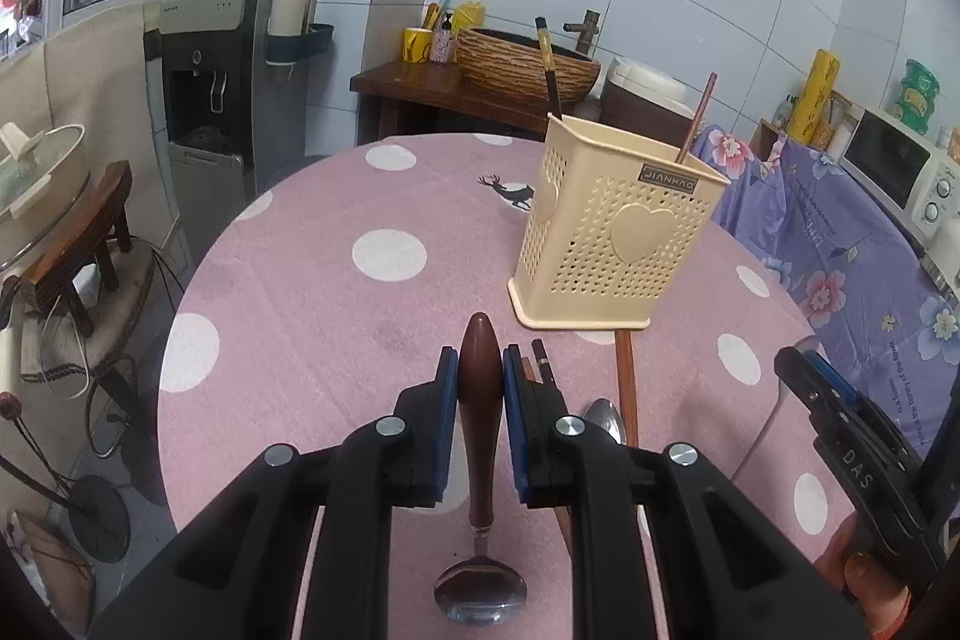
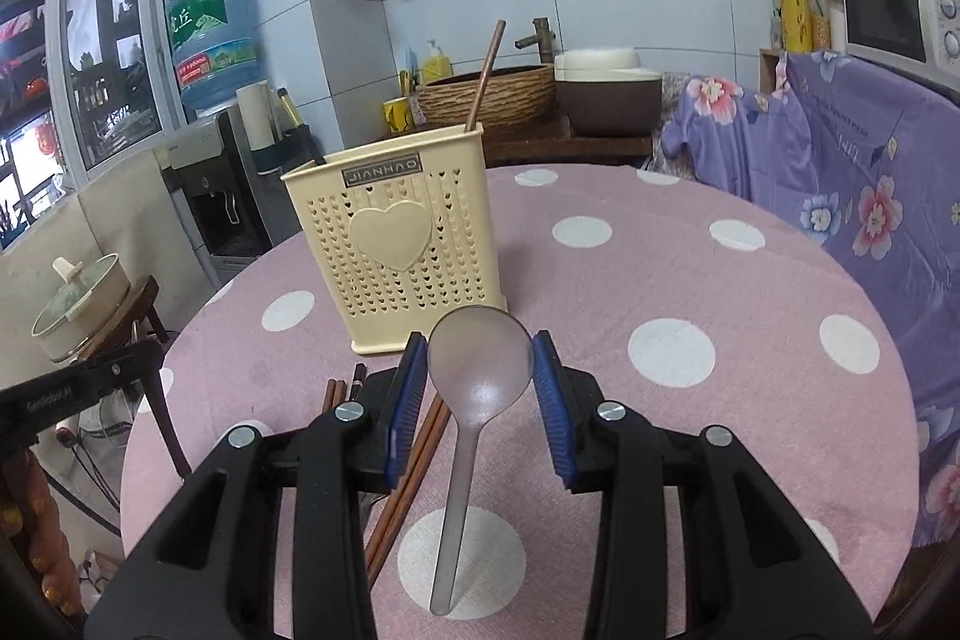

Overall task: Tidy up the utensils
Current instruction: 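Lift both spoons and carry them above the utensil holder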

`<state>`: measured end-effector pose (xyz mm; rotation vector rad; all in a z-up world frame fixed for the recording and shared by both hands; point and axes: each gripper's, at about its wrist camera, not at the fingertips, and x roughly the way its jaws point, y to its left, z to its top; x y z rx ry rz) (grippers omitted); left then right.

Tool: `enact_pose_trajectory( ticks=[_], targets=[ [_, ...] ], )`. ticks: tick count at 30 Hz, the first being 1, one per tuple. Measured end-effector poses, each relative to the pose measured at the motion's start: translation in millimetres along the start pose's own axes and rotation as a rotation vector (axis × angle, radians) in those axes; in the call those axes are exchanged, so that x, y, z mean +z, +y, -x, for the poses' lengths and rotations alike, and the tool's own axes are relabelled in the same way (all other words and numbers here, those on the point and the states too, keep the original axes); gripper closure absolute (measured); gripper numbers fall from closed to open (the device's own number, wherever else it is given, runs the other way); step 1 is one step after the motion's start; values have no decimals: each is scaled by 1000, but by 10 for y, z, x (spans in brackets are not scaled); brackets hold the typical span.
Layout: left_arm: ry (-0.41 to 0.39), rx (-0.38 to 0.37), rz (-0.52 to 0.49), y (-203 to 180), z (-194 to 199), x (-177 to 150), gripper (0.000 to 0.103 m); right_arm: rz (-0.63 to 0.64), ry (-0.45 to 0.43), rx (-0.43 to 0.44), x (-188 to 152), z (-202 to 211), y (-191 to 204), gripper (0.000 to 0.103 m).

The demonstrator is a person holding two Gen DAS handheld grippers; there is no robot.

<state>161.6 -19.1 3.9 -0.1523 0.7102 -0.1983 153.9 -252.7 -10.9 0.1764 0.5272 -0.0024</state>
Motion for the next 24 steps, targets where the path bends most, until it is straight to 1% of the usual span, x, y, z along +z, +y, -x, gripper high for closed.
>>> enact_pose_trajectory(
  ticks=[9,13,21,24],
  targets=[
    [-45,-9,2,31,80,56,87,10,-8,4,7,72,36,66],
    [-52,-20,5,44,89,92,87,14,-14,2,27,84,37,67],
    [-64,-41,1,56,110,203,87,32,-20,17,164,93,50,67],
    [-81,-53,-1,45,154,311,87,30,-19,38,265,89,57,67]
  ],
)
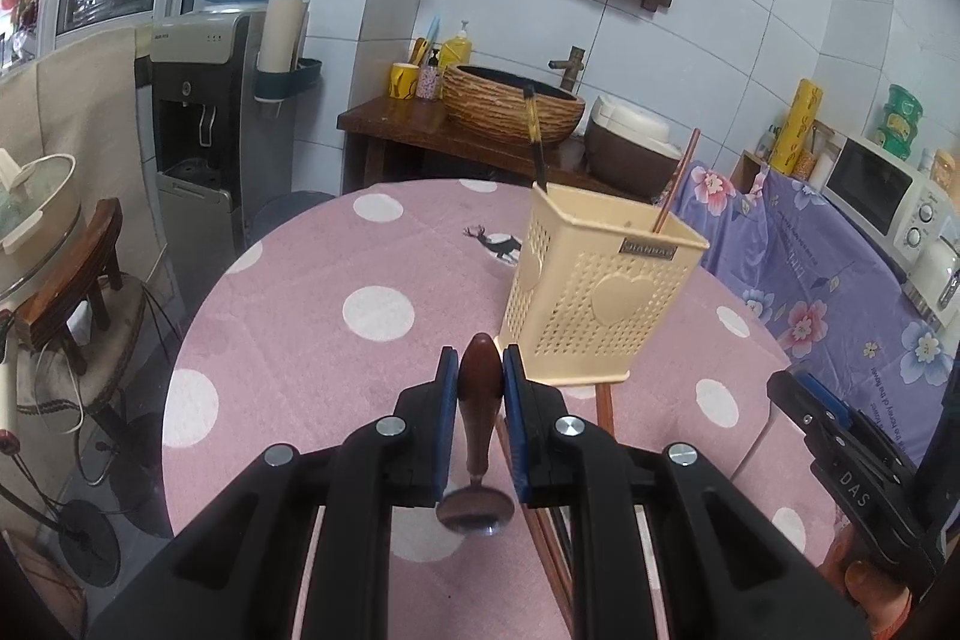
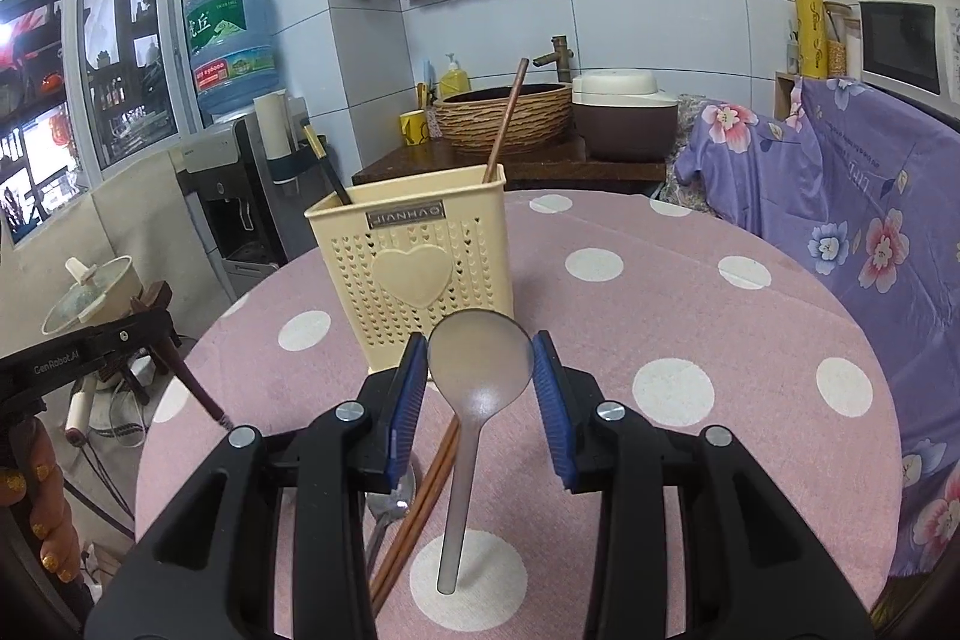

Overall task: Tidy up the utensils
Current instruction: 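Lift both spoons and carry them above the utensil holder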

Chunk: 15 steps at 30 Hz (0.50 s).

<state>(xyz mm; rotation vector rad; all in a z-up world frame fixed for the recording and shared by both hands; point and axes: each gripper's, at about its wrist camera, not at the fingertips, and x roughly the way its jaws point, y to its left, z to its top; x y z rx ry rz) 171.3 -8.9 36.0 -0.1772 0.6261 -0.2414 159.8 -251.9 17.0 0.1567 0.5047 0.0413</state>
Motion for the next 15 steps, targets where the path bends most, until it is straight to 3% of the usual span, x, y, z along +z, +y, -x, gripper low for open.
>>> enact_pose_trajectory(
  ticks=[6,15],
  targets=[
    [-67,-55,-16,-118,133,498,87,39,-74,0,509,-45,82,67],
    [-203,-93,-12,-531,136,1617,87,62,-255,-55,1817,-253,328,67]
  ],
)
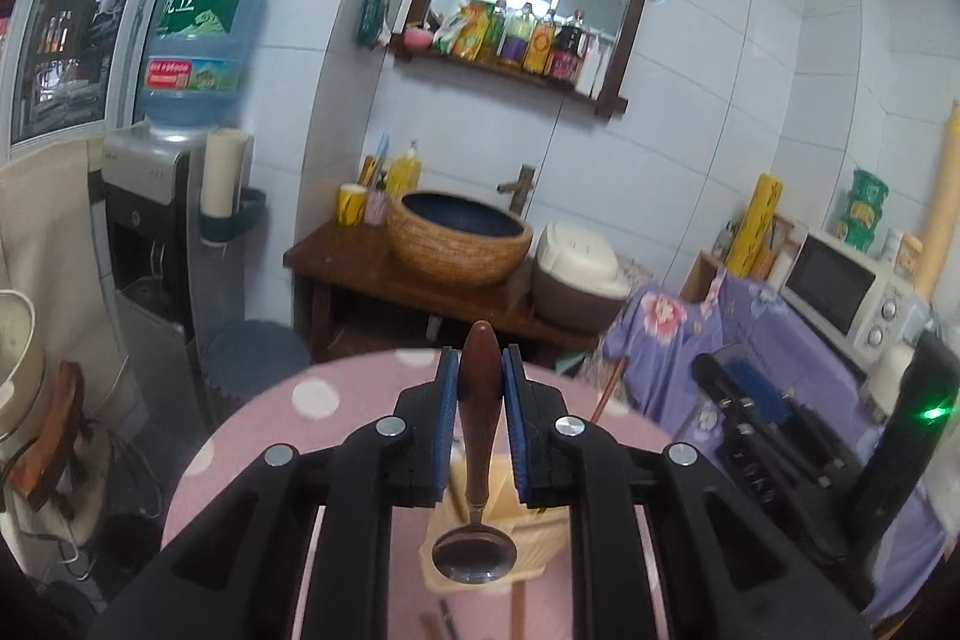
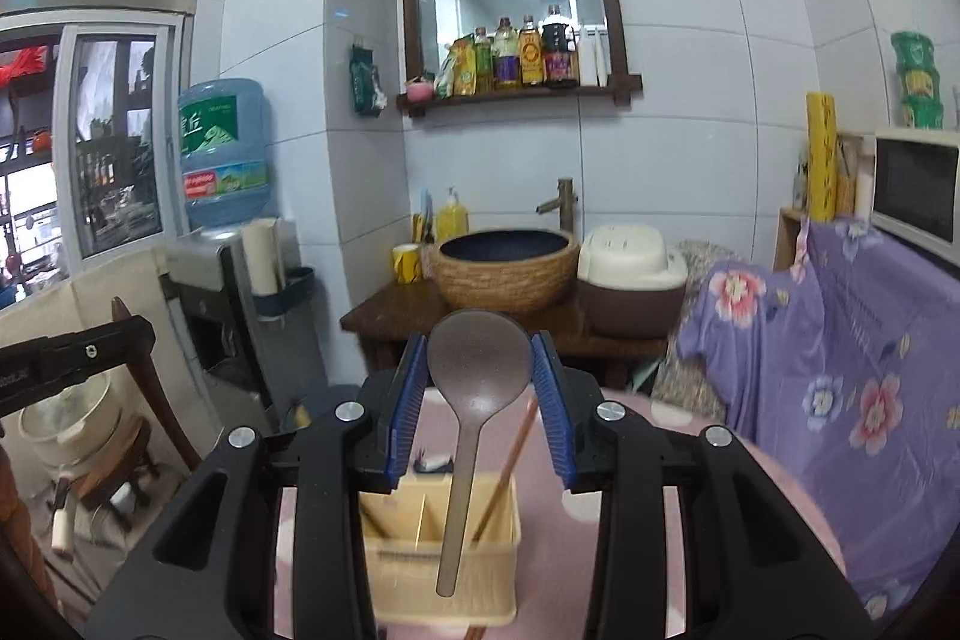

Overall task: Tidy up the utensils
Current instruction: 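Lift both spoons and carry them above the utensil holder, then open both tools to drop the spoons into the holder, then move both tools back down toward the remaining utensils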

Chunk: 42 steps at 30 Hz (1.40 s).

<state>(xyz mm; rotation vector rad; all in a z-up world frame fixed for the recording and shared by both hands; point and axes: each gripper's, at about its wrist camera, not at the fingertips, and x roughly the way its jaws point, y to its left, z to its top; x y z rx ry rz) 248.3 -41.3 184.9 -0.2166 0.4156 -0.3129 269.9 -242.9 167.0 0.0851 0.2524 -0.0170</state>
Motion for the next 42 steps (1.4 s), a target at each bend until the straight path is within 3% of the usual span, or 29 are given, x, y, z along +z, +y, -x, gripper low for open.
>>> enact_pose_trajectory(
  ticks=[5,14,23,32,35,36,42],
  targets=[
    [-13,22,-18,-176,-389,110,87,-4,24,-52,54,-460,30,67],
    [131,29,26,79,-901,-528,87,7,122,-87,-646,-811,-80,67],
    [211,28,22,148,-990,-860,87,55,158,-81,-1006,-808,-17,66],
    [232,4,14,158,-991,-1062,87,66,163,-77,-1164,-770,20,66],
    [223,3,12,155,-939,-1088,84,57,159,-75,-1187,-746,8,59],
    [222,2,7,149,-920,-1100,82,53,154,-79,-1195,-727,6,52],
    [190,1,-12,135,-765,-1167,72,42,110,-83,-1210,-561,-2,50]
  ],
)
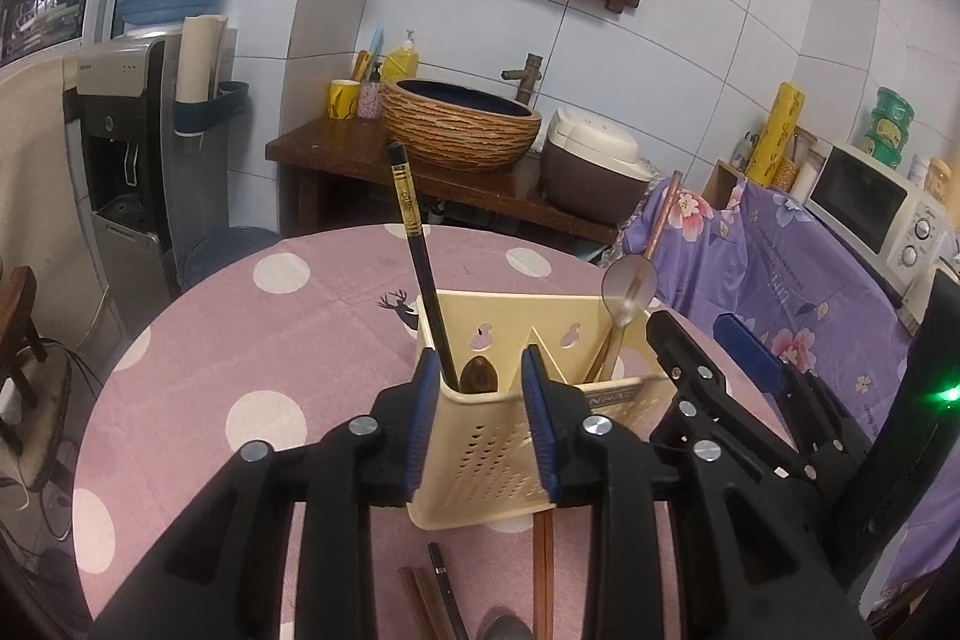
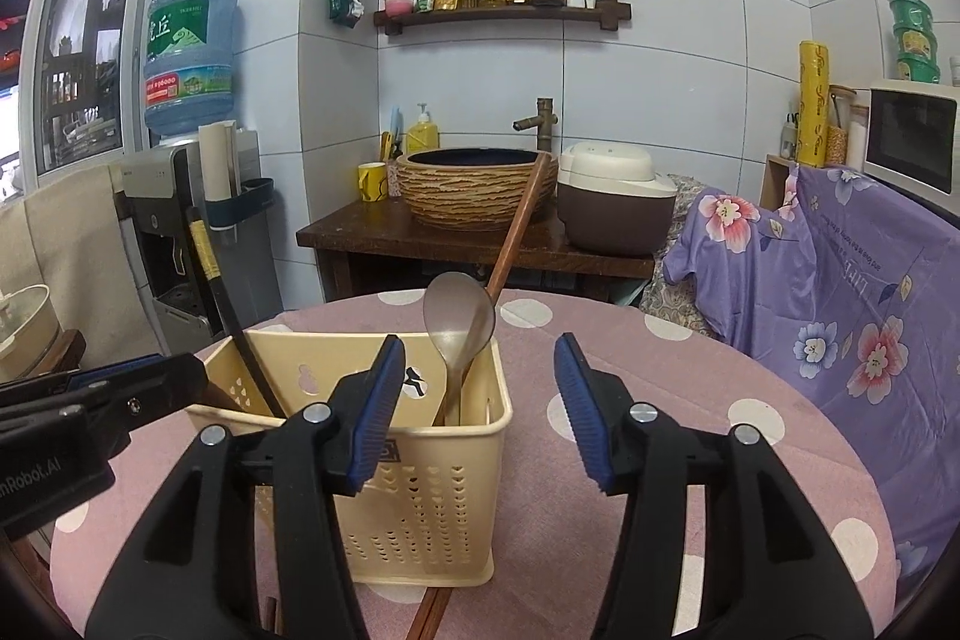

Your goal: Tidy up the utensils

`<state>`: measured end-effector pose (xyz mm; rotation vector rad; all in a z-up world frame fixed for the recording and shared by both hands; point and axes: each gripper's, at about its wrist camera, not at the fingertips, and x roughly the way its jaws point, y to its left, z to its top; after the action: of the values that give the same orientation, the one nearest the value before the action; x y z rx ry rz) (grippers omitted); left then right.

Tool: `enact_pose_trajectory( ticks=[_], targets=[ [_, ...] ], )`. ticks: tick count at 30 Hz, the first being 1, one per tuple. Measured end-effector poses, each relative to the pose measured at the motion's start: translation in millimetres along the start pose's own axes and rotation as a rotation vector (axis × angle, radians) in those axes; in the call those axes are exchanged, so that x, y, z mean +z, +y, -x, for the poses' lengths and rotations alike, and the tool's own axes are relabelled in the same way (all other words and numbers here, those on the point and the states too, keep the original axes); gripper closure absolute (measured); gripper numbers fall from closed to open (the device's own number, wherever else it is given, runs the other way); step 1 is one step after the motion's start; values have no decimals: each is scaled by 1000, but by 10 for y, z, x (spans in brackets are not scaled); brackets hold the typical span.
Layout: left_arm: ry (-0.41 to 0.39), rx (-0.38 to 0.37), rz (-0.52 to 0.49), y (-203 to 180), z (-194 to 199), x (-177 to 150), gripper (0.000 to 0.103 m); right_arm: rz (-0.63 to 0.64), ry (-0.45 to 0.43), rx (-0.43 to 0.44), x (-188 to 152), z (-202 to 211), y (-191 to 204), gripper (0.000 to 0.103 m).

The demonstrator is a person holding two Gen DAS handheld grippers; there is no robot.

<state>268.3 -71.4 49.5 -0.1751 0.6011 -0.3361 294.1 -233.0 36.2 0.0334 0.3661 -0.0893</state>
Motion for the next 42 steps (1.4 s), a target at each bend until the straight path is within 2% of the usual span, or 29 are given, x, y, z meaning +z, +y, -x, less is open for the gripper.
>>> enact_pose_trajectory(
  ticks=[5,9,12,16,20,24,29,35,38,39,40,42],
  targets=[
    [-16,-17,18,54,115,-60,67,-11,-48,-1,-33,243,-33,47],
    [-39,-15,26,110,276,-191,51,-16,-75,-11,-103,507,-35,44],
    [-49,23,19,186,418,-360,40,-10,-74,-23,-205,748,-27,41],
    [-18,131,51,434,546,-722,36,20,30,-28,-461,914,37,41],
    [61,199,83,643,540,-1061,36,-7,217,5,-905,910,88,41],
    [127,209,81,704,519,-1290,38,-37,392,32,-1354,827,203,48],
    [148,181,46,632,548,-1399,38,-68,493,41,-1617,774,321,51],
    [158,160,48,573,556,-1488,38,5,524,-3,-1743,781,476,60],
    [160,155,47,555,563,-1498,38,31,527,-6,-1733,789,508,70],
    [162,153,48,554,565,-1498,38,44,526,-10,-1728,800,517,76],
    [163,150,49,555,564,-1497,38,54,528,-11,-1729,816,524,88],
    [164,148,47,549,560,-1499,38,65,527,-13,-1743,855,523,90]
  ],
)
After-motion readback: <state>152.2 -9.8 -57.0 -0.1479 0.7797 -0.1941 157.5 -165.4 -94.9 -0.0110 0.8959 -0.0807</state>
